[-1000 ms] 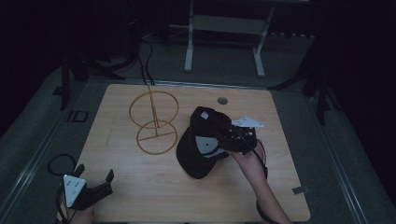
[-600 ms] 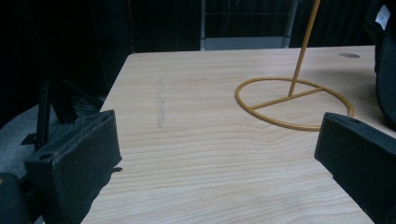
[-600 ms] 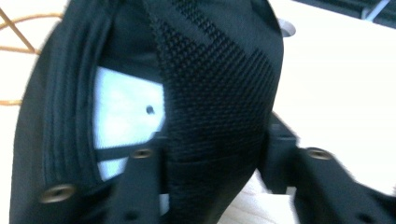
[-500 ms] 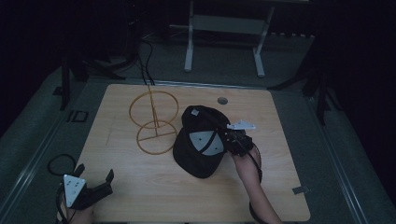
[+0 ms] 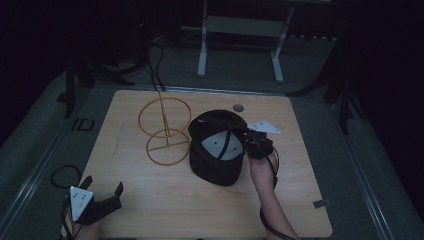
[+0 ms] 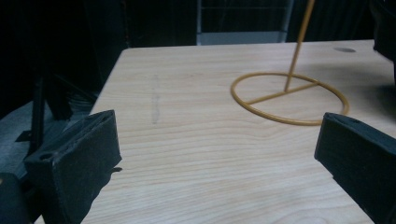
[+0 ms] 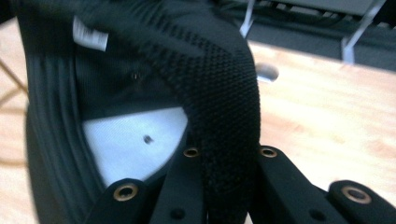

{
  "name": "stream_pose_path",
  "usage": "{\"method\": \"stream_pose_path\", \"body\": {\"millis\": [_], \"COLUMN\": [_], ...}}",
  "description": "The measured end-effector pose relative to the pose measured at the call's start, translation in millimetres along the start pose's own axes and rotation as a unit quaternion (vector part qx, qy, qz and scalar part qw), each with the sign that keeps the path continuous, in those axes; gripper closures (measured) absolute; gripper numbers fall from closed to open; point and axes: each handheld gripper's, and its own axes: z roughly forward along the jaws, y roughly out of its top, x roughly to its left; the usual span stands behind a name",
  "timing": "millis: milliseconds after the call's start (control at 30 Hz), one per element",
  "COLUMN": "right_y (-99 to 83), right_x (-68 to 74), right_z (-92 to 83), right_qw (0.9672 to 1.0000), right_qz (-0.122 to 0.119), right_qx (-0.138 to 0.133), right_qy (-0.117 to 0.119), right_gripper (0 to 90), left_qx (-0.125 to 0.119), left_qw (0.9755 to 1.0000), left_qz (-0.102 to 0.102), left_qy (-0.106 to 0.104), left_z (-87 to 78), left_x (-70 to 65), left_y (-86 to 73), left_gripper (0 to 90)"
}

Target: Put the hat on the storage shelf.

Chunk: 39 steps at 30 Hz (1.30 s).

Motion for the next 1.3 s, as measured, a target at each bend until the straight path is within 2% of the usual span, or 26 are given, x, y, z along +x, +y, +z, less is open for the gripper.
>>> {"method": "stream_pose_path", "body": {"millis": [200,300,367,433,500,533,567,600,633,733,767,800,933,967,1000,1067,1133,1267,1300], "right_y": [24.0,33.5,38.5,42.3,45.1,46.3,47.0,47.0,47.5,50.1,50.8,51.4,53.1,53.1,52.0,50.5,48.3,42.8,41.2], "right_x": [-4.6,-7.6,-9.1,-10.9,-12.7,-13.4,-14.1,-14.1,-14.7,-15.6,-15.3,-14.5,-11.1,-11.1,-9.7,-9.1,-8.1,-5.9,-4.6], "right_z": [-16.7,-25.7,-32.1,-39.1,-46.5,-50.0,-53.7,-53.7,-56.7,-70.3,-73.9,-77.5,-90.1,-90.1,-98.3,-102.5,-106.8,-114.7,-116.4], "right_qw": [0.9995,0.999,0.9985,0.9979,0.9972,0.9969,0.9963,0.9963,0.996,0.9939,0.9934,0.9928,0.9905,0.9905,0.9895,0.9889,0.9885,0.9871,0.9868], "right_qz": [-0.007,-0.013,-0.019,-0.026,-0.031,-0.036,-0.04,-0.04,-0.04,-0.054,-0.057,-0.06,-0.074,-0.074,-0.078,-0.079,-0.082,-0.085,-0.086], "right_qx": [-0.029,-0.042,-0.049,-0.057,-0.065,-0.068,-0.073,-0.073,-0.078,-0.096,-0.1,-0.104,-0.115,-0.115,-0.12,-0.123,-0.123,-0.127,-0.127], "right_qy": [-0.008,-0.013,-0.015,-0.017,-0.019,-0.019,-0.018,-0.018,-0.016,-0.007,-0.004,-0.001,0.011,0.011,0.02,0.027,0.033,0.048,0.053], "right_gripper": [88.5,88.5,88.5,88.5,88.5,88.5,88.4,88.4,88.5,88.4,88.4,88.4,88.4,88.4,88.4,88.4,88.4,88.4,88.4], "left_qx": [0.0,0.028,0.034,0.046,0.055,0.058,0.061,0.061,0.066,0.074,0.071,0.065,0.059,0.059,0.055,0.053,0.05,0.044,0.043], "left_qw": [0.9994,0.9989,0.998,0.9951,0.9904,0.9884,0.9874,0.9874,0.9851,0.9815,0.9798,0.9763,0.9732,0.9732,0.9706,0.9698,0.97,0.9671,0.9657], "left_qz": [-0.016,-0.015,-0.03,-0.05,-0.071,-0.072,-0.066,-0.066,-0.056,-0.03,-0.021,-0.012,0.009,0.009,0.01,0.017,0.019,0.026,0.028], "left_qy": [-0.03,-0.033,-0.043,-0.071,-0.105,-0.121,-0.13,-0.13,-0.148,-0.174,-0.186,-0.206,-0.222,-0.222,-0.234,-0.238,-0.237,-0.249,-0.255], "left_z": [1.1,1.8,1.1,0.0,-1.2,-2.2,-3.0,-3.0,-4.5,-7.0,-7.7,-8.4,-5.5,-5.5,-1.9,1.3,4.2,11.8,13.8], "left_x": [-7.3,-11.4,-15.2,-20.8,-29.9,-35.8,-40.6,-40.6,-51.0,-70.8,-76.0,-81.5,-95.1,-95.1,-100.7,-104.0,-107.1,-115.7,-118.0], "left_y": [0.4,0.7,2.1,5.9,11.8,15.4,18.3,18.3,24.8,38.4,42.6,47.5,61.6,61.6,70.6,76.6,82.5,93.1,95.6], "left_gripper": [0.5,0.5,0.5,0.5,0.5,0.5,0.5,0.5,0.5,0.5,0.5,0.5,0.5,0.5,0.5,0.5,2.4,3.2,4.3]}}
